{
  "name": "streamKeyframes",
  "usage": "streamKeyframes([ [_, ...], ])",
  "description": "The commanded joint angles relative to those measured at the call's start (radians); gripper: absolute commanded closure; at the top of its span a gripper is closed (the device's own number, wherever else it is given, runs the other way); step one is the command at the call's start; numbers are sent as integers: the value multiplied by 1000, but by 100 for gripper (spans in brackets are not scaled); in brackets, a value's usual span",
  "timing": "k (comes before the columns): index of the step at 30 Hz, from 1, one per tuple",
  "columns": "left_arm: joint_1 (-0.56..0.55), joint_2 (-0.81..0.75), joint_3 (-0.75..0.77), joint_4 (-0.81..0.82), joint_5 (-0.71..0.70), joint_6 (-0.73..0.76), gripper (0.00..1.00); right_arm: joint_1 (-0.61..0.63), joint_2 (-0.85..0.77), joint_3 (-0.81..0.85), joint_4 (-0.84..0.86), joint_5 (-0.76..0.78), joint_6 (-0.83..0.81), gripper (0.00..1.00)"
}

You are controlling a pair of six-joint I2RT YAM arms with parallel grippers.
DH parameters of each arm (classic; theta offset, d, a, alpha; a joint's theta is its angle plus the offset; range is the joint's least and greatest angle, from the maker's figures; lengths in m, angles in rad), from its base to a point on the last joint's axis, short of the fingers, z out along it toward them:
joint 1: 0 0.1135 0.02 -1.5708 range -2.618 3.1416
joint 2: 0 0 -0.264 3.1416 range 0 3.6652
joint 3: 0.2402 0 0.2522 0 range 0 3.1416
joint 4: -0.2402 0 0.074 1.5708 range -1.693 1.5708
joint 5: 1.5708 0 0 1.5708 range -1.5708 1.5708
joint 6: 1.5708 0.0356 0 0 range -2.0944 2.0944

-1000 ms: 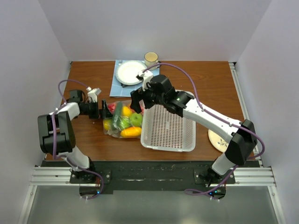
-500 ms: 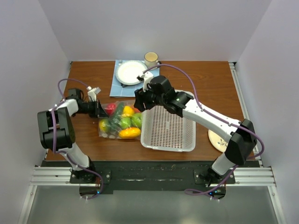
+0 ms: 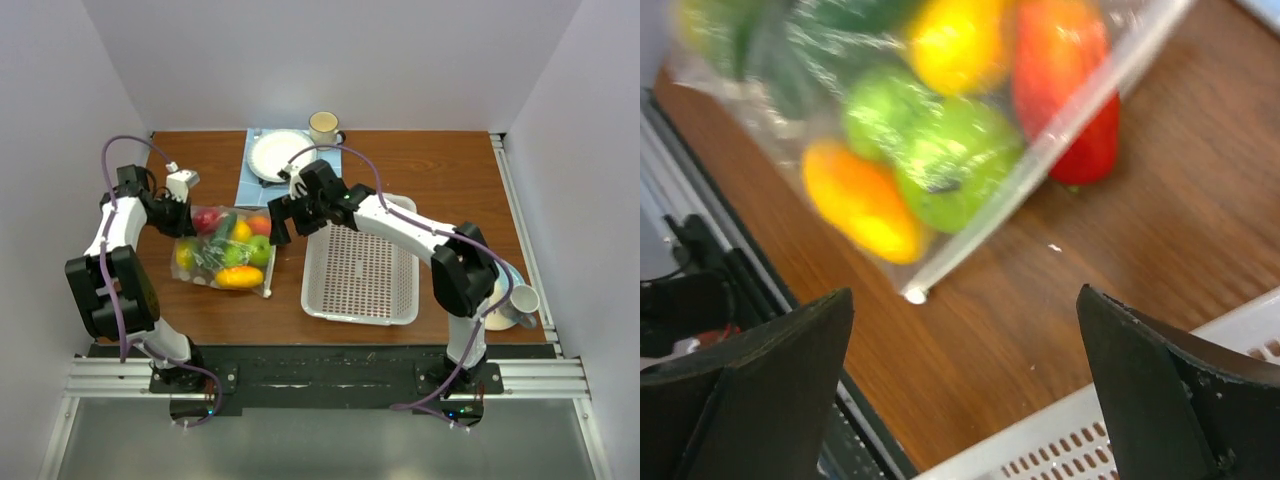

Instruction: Open the zip-top bag and remove the fake food

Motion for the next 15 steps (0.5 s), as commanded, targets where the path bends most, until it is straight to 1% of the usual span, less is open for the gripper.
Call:
streamKeyframes([
  [1, -24, -53, -42, 25, -151, 81, 100, 129, 4, 32, -70, 194, -118, 1],
  [3, -25, -47, -65, 69, -211, 93, 100, 171, -7, -6, -21, 338, -156, 1],
  [5, -25, -34, -85, 98, -246, 110, 100, 177, 8, -11, 2, 357, -166, 1],
  [7, -25, -12, -99, 152, -295, 133, 100, 177, 18, -23, 38, 426, -197, 1],
  [11, -30, 28, -111, 238, -364, 187, 100, 175, 24, -42, 138, 484, -303, 1],
  [14, -54, 71, -104, 319, -417, 224, 100, 177, 48, -14, 158, 572, -407, 1],
  [15, -80, 77, -102, 335, -429, 234, 100, 175, 56, -9, 166, 596, -435, 1],
])
